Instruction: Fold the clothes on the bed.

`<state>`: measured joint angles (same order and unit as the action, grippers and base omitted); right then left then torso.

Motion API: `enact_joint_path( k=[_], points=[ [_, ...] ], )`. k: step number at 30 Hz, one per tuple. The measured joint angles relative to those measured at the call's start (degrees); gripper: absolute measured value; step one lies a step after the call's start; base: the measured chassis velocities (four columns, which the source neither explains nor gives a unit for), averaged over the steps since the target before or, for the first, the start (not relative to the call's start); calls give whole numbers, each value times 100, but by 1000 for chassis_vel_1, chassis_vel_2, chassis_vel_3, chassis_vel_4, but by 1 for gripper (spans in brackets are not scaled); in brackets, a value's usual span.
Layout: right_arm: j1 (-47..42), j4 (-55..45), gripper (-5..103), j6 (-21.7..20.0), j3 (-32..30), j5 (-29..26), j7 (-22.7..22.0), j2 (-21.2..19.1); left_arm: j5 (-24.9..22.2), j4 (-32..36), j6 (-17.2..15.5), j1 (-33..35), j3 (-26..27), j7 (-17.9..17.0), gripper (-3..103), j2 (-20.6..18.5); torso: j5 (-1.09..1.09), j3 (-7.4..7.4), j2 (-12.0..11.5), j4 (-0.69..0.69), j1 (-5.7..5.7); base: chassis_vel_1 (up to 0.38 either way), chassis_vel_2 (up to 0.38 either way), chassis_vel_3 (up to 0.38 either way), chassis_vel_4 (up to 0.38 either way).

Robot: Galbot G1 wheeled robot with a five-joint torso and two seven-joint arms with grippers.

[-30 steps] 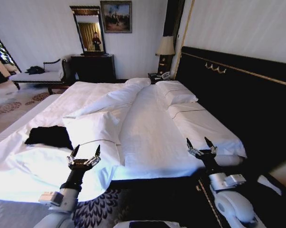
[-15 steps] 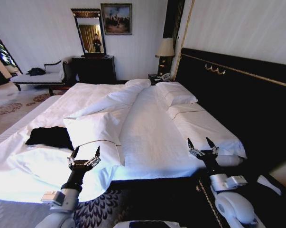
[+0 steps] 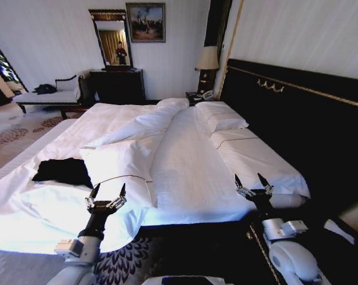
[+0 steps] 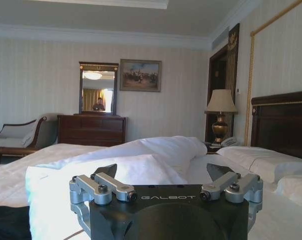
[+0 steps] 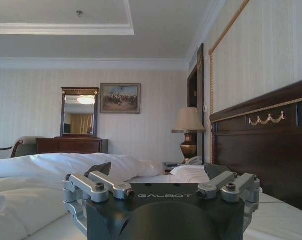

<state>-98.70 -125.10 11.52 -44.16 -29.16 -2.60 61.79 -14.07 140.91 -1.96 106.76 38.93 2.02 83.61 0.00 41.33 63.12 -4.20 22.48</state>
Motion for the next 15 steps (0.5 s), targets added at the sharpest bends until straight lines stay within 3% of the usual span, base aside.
enact_joint_path(
  k=[15],
  points=[
    [45,38,100,-10,95,48,-16,198,-118,-11,-25,13,59,0,100,-62,-1,0,0,1,-1,92,144,-90,-154]
  ],
)
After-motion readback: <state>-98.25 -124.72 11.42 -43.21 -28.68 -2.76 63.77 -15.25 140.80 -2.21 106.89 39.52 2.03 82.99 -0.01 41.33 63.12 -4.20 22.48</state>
